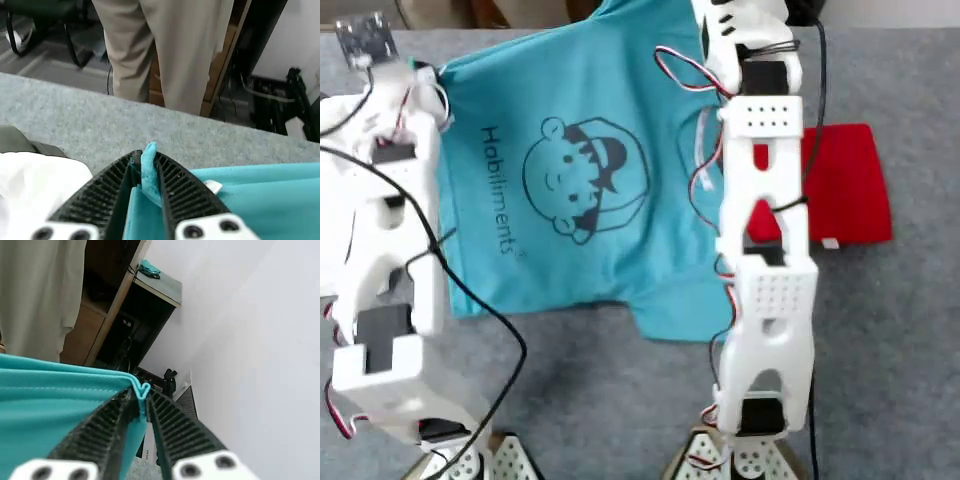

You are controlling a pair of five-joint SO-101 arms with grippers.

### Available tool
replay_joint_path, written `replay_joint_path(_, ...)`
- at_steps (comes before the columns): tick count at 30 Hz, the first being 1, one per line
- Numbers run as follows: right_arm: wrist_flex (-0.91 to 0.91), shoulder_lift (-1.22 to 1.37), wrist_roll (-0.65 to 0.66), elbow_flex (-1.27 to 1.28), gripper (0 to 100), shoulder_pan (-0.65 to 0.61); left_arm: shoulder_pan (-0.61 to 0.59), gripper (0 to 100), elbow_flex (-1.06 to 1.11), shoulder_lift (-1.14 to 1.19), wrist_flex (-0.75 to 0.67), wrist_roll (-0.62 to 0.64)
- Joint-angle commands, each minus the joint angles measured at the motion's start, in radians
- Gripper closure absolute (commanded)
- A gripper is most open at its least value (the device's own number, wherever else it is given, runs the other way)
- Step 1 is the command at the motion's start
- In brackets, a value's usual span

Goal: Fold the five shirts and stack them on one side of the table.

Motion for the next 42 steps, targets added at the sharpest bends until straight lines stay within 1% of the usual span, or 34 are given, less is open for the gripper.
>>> replay_joint_path(1,0.08,0.076,-0.011,-0.257,99.7,-0.007,-0.048,98,-0.238,0.028,0.209,0.005)
replay_joint_path(4,0.146,0.137,-0.011,-0.358,99.7,-0.007,-0.069,98,-0.35,0.053,0.344,0.002)
replay_joint_path(7,0.17,0.17,-0.011,-0.394,99.7,-0.007,-0.064,98,-0.416,0.054,0.416,0.0)
replay_joint_path(12,0.175,0.179,-0.012,-0.392,99.7,-0.007,-0.035,98,-0.434,0.064,0.433,-0.002)
replay_joint_path(18,0.301,0.166,-0.012,-0.423,99.7,-0.007,0.023,98,-0.351,0.054,0.439,-0.003)
replay_joint_path(20,0.402,0.154,-0.012,-0.463,99.7,-0.007,0.032,98,-0.342,0.048,0.489,-0.028)
replay_joint_path(23,0.598,0.12,-0.008,-0.541,99.7,-0.007,0.04,98,-0.358,-0.005,0.669,-0.097)
replay_joint_path(27,0.881,0.013,-0.003,-0.53,99.7,-0.007,0.041,98,-0.347,-0.094,0.87,-0.158)
replay_joint_path(29,1.017,-0.028,0.018,-0.53,99.7,-0.012,0.035,98,-0.334,-0.128,0.927,-0.163)
replay_joint_path(32,1.217,-0.067,0.097,-0.53,99.7,-0.041,0.038,98,-0.255,-0.171,0.931,-0.163)
replay_joint_path(36,1.226,-0.077,0.08,-0.515,99.7,-0.022,0.064,98,-0.092,-0.205,0.905,-0.163)
replay_joint_path(39,1.229,-0.088,0.081,-0.496,99.7,-0.016,0.055,98,0.071,-0.202,0.775,-0.163)
replay_joint_path(42,1.229,-0.12,0.086,-0.395,99.7,-0.025,0.021,98,0.189,-0.203,0.66,-0.161)
